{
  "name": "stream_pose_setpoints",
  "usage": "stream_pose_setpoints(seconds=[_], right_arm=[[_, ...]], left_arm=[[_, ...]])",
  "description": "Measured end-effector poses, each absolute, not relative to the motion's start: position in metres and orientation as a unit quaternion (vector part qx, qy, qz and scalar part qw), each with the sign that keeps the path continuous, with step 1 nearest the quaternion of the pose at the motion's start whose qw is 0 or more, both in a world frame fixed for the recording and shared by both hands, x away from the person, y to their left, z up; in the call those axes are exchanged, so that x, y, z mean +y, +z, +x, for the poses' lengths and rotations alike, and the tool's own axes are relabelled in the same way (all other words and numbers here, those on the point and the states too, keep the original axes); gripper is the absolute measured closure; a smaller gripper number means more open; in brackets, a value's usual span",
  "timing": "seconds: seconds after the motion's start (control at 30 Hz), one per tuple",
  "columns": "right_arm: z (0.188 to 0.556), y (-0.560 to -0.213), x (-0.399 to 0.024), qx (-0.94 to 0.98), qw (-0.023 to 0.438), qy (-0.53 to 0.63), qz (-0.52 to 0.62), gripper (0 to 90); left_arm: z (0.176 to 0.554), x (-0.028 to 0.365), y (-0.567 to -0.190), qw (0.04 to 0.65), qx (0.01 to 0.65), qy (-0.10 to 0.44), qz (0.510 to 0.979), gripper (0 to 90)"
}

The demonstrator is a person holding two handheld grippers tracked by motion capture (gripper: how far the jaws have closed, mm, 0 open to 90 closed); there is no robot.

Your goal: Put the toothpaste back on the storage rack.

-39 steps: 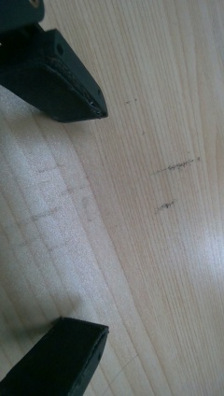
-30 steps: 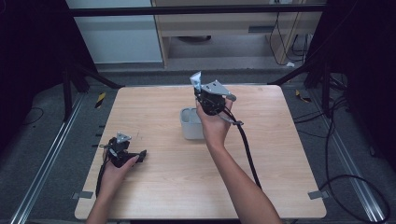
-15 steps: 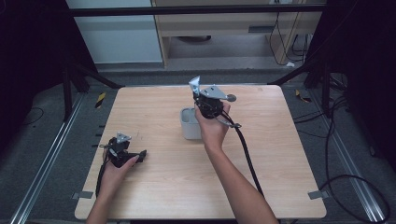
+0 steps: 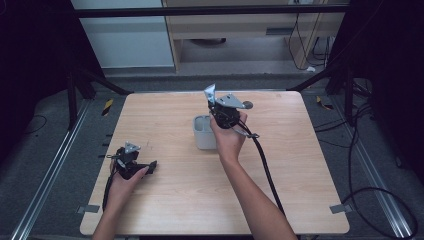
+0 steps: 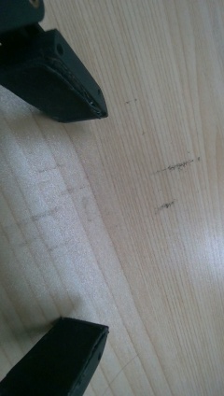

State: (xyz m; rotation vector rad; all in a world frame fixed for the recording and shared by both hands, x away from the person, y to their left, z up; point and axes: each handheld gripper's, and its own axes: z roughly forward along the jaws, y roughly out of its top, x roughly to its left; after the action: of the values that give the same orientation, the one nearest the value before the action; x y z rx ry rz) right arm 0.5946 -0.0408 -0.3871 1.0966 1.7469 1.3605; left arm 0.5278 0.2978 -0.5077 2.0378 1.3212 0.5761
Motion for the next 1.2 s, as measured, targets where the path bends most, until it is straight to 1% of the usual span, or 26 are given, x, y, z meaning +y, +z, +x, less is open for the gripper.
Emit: stream_pose_setpoints(seconds=[0.17,0.37,1.2], right_arm=[[0.595,-0.388,-0.04,0.669,0.327,0.52,0.419,79.0],[0.593,-0.391,-0.039,0.666,0.337,0.516,0.421,78.9],[0.592,-0.401,-0.043,0.668,0.324,0.515,0.429,78.9]], left_arm=[[0.528,0.298,-0.508,0.317,0.502,0.219,0.774,0.0],[0.528,0.298,-0.508,0.317,0.502,0.219,0.774,0.0],[0.528,0.298,-0.508,0.317,0.502,0.219,0.774,0.0]])
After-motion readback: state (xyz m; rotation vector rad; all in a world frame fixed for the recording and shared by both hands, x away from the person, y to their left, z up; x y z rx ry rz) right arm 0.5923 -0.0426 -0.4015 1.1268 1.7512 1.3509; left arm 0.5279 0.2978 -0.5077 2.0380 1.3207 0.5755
